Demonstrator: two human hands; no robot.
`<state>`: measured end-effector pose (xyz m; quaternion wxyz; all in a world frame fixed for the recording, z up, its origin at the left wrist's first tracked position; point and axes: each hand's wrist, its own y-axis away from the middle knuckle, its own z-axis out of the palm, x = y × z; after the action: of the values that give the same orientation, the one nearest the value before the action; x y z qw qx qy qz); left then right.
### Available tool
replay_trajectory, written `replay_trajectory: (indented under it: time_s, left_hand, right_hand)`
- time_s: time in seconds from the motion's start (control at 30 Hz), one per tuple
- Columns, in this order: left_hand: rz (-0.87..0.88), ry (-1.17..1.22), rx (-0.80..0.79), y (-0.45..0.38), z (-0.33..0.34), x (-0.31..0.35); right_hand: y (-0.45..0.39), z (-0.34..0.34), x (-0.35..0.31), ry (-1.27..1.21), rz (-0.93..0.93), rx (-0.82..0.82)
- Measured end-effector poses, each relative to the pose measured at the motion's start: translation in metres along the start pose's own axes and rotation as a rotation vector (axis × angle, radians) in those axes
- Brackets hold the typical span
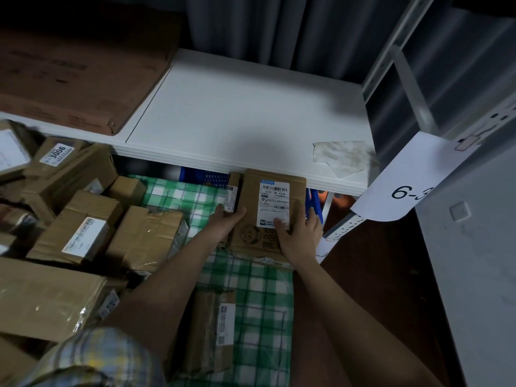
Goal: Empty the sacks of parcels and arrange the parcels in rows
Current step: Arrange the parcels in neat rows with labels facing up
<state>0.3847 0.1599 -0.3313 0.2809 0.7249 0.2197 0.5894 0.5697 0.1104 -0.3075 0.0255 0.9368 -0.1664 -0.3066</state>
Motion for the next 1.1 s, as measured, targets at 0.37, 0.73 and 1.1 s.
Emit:
replay_trajectory:
  time_s: [0.37, 0.73, 1.1]
  left_hand:
    - [0.077, -0.044, 0.026, 0.019, -0.006, -0.005]
    - [0.158, -0.479, 0.048, 0.081, -0.037, -0.062]
    - [0.115, -0.312, 0.045, 0.110, -0.053, -0.086]
  right_hand:
    - [0.017, 0.003, -0.016, 0.213, -0.328, 0.096]
    - [0.118, 0.064, -0.008, 0.190, -0.148, -0.714]
    - [0.127, 0.083, -0.024, -0.045, 0.194, -0.778]
